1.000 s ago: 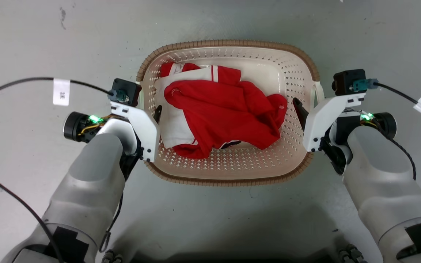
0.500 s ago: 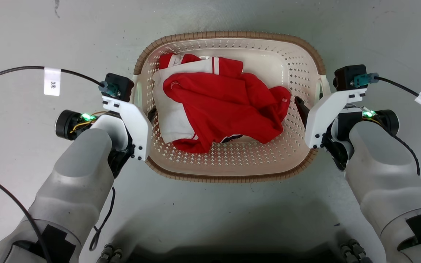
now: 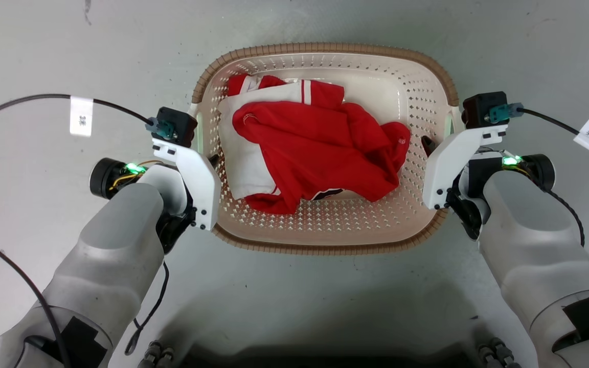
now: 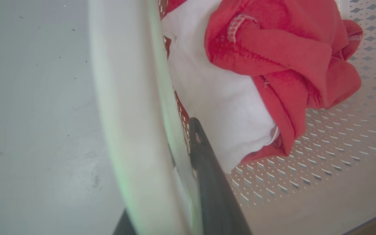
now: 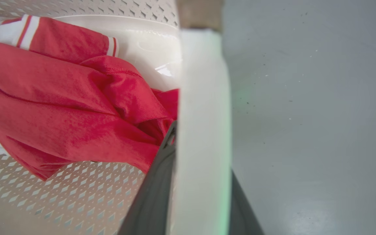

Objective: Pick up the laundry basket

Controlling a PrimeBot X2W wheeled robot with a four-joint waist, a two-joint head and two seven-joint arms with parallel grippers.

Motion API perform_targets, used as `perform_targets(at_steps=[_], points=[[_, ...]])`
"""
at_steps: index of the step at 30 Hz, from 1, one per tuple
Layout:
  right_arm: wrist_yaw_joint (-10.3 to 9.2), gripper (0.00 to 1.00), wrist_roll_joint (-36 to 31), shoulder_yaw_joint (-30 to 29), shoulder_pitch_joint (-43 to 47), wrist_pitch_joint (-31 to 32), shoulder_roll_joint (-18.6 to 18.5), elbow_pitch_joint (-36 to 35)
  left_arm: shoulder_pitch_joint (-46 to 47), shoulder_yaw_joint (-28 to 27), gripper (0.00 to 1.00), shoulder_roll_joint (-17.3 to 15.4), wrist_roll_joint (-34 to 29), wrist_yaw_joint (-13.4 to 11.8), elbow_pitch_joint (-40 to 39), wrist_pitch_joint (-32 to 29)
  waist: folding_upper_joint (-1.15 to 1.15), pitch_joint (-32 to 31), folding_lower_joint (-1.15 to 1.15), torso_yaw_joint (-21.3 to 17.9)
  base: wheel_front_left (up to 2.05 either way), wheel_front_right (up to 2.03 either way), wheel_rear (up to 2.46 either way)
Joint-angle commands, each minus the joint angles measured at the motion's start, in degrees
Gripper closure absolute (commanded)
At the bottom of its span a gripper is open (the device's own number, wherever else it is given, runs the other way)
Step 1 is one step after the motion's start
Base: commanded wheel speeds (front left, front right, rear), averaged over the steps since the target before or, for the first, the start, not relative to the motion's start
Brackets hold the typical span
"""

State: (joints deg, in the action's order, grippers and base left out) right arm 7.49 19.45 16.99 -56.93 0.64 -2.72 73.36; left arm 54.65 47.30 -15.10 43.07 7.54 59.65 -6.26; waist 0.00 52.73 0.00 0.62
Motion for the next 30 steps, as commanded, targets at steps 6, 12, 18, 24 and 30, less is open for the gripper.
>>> perform_targets(at_steps=[6, 12, 18, 24, 30], points=[[0.00, 1.00, 0.50, 0.18, 1.41, 3.44, -0.31, 0.43, -0.47, 3.33, 1.00, -0.93, 4.01, -0.11, -0.97, -1.94, 0.00, -3.45, 0.00, -0.01, 0.00, 0.00, 0.00], [0.00, 1.00, 0.58, 0.45, 3.73, 12.04, -0.38, 0.54, -2.84, 6.11, 1.00, -2.23, 9.96, -0.11, -2.27, -7.12, 0.00, -10.41, 0.00, -0.53, 0.00, 0.00, 0.00], [0.00, 1.00, 0.49, -0.08, 6.37, 21.69, -0.67, 0.63, -5.91, 9.74, 1.00, -5.90, 16.33, -0.11, -6.45, -13.93, 0.00, -18.73, 0.00, -1.37, 0.00, 0.00, 0.00], [-0.01, 1.00, 0.32, 0.40, 8.46, 29.40, -1.49, 0.73, -7.43, 13.11, 1.00, -10.13, 21.16, -0.11, -10.02, -19.55, 0.00, -26.33, 0.00, -2.24, 0.00, 0.00, 0.00], [-0.01, 1.00, 0.67, 1.86, 9.71, 35.33, -1.58, 0.77, -9.32, 16.28, 1.00, -12.92, 24.03, -0.14, -10.86, -22.54, 0.00, -33.62, 0.00, -3.21, 0.00, 0.00, 0.00]])
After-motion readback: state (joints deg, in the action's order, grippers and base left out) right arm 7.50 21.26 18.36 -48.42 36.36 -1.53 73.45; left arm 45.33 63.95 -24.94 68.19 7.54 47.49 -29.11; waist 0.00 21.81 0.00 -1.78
